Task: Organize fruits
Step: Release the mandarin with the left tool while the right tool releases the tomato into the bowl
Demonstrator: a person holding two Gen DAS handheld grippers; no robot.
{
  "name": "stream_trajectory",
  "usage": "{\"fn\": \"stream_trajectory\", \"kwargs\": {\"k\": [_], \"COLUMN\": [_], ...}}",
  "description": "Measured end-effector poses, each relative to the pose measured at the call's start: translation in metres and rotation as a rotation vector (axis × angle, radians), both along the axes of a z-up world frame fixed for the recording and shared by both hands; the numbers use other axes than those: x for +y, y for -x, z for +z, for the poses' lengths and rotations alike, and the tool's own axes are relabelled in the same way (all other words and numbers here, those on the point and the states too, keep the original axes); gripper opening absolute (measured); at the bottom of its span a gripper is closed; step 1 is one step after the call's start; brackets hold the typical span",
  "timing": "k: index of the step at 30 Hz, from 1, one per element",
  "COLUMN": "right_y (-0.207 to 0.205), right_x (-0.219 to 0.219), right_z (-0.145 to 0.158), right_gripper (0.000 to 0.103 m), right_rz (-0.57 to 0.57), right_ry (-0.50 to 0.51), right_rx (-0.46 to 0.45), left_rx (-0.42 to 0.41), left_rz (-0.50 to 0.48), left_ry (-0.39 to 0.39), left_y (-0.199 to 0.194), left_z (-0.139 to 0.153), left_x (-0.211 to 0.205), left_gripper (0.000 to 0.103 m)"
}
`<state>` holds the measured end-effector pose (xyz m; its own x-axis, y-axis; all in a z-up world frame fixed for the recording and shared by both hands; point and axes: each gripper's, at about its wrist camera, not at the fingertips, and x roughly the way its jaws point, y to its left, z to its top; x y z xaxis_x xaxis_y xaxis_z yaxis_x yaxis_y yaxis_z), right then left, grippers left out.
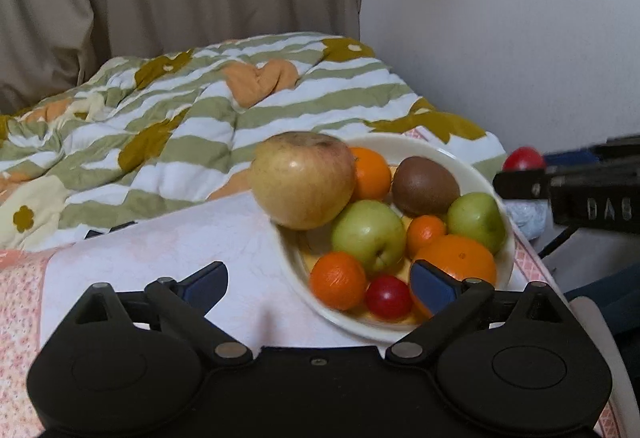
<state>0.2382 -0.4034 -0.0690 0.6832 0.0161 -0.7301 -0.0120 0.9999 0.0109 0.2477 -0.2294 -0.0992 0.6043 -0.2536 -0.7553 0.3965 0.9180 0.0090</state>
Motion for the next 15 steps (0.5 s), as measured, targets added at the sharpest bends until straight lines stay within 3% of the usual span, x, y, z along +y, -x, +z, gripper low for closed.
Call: {"fn": "stream_trajectory", "kwargs": {"k": [7, 15], "right_y": [-0.016, -0.040], "right_x": [0.008, 0.029], "right_z": [0.003, -0.012], "right_gripper": [0.050, 0.050], "right_rz": [0.033, 0.077], "right_ry": [0.005, -0.022], "right_rx": [-0.006, 0.001], "left_rx": [0.018, 0.018], "left_rz": [0.074, 0.136], "left_ry": [0.044, 0.050], "left_y": [0.004, 0.009], "left_z": [0.012, 0.020], "left_x": [0.026, 0.047], "left_gripper": [0.100, 0.100]}}
